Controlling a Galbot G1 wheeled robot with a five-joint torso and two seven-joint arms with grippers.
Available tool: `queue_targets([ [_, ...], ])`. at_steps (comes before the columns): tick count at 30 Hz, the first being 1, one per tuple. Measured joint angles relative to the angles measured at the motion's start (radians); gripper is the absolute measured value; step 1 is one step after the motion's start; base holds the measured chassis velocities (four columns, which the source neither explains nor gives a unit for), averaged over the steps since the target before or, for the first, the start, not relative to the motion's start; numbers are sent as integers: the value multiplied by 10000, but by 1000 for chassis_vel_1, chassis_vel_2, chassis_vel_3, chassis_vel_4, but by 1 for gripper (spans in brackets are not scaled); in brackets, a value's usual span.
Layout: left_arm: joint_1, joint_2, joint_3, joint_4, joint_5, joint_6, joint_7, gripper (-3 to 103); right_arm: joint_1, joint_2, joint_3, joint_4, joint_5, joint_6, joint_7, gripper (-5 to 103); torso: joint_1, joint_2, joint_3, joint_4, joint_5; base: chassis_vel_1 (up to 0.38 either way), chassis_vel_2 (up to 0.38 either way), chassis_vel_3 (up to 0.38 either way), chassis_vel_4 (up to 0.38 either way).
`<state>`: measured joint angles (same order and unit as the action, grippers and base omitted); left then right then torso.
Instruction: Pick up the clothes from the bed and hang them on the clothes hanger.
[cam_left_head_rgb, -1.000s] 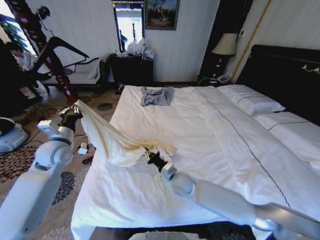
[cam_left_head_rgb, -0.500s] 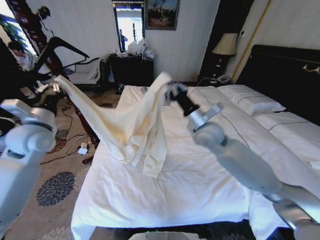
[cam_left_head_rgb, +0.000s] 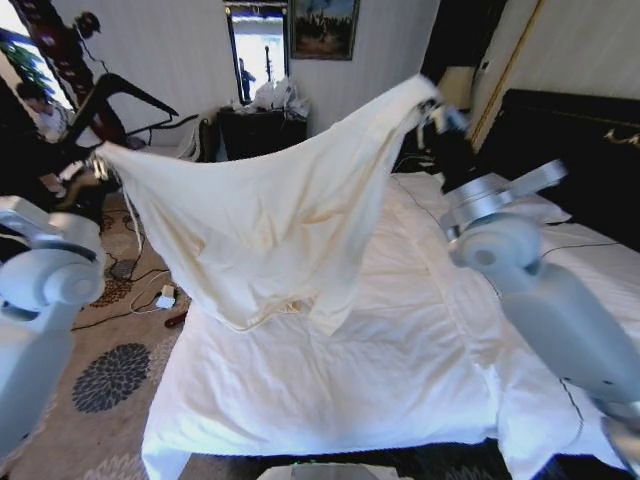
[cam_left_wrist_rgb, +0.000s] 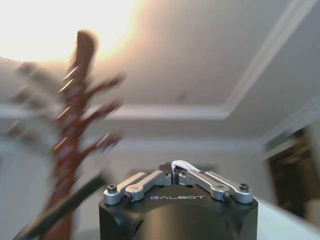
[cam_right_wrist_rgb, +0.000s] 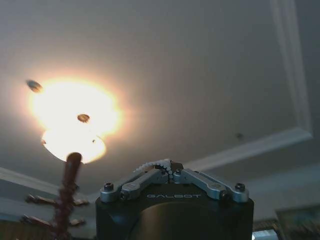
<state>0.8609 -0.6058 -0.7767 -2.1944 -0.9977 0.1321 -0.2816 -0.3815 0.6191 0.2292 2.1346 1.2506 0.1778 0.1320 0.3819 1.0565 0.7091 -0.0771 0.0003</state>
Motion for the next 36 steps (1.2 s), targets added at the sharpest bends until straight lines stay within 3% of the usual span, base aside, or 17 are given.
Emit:
queue_targets([
  [3,-543,263,-26,-466,-343,-2,79,2,33,-352,491,350,345,-51,-59,0,-3,1,-2,-7,2,0,0,0,0],
  [5,-1133,498,-100,-606,-1034,81,-126,2,274,-514,890,386,632,-203,-14,0,-5,3,-6,-20,2,0,0,0,0],
  [6,-1586,611,-119,-170,-1733,285,-563,2,858,-441,797,-143,781,-493,386,0,-8,6,-7,-17,9,0,0,0,0],
  [7,-1586,611,-119,-170,-1733,285,-563,2,858,-441,797,-143,781,-493,386,0,-8,6,-7,-17,9,0,0,0,0],
  [8,-1698,500,164,987,-1805,776,-878,2,1521,-151,140,-1228,529,-1012,1000,0,-9,11,-10,-7,9,0,0,0,0],
  [11,-906,113,673,2700,-462,1425,-732,2,1637,-146,-1217,-2486,38,-2848,1601,0,15,-8,14,8,-26,0,0,0,0],
  [12,-906,113,673,2700,-462,1425,-732,2,1637,-146,-1217,-2486,38,-2848,1601,0,15,-8,14,8,-26,0,0,0,0],
  [13,-45,-23,641,2742,-94,1550,-441,2,1222,-284,-1513,-2461,36,-3449,1756,0,18,-7,12,3,-23,0,0,0,0],
  [15,790,-196,538,2466,82,1590,-207,2,674,-302,-1731,-2352,-9,-3718,1837,0,18,-9,12,1,1,0,0,0,0],
  [19,1072,-275,502,2040,132,1513,-103,2,568,-145,-1936,-2281,-170,-3634,1821,0,-16,5,-10,-17,4,-2,-13,-8,-5],
  [25,941,-107,457,1621,-166,1358,-108,2,812,161,-2338,-2210,-484,-3189,1658,0,8,-2,4,4,-3,0,0,0,0],
  [27,964,-58,400,1548,-207,1330,-107,2,806,161,-2366,-2139,-539,-3143,1605,0,12,-4,6,1,1,0,0,0,0],
  [29,1006,14,274,1347,-363,1258,-104,2,770,83,-2372,-1881,-607,-3022,1432,0,4,-2,2,-16,1,0,0,0,0],
  [36,392,380,126,657,-1168,923,-576,2,1698,129,-2293,-1539,-100,-2702,1311,0,-4,1,-3,-6,-5,0,0,0,0],
])
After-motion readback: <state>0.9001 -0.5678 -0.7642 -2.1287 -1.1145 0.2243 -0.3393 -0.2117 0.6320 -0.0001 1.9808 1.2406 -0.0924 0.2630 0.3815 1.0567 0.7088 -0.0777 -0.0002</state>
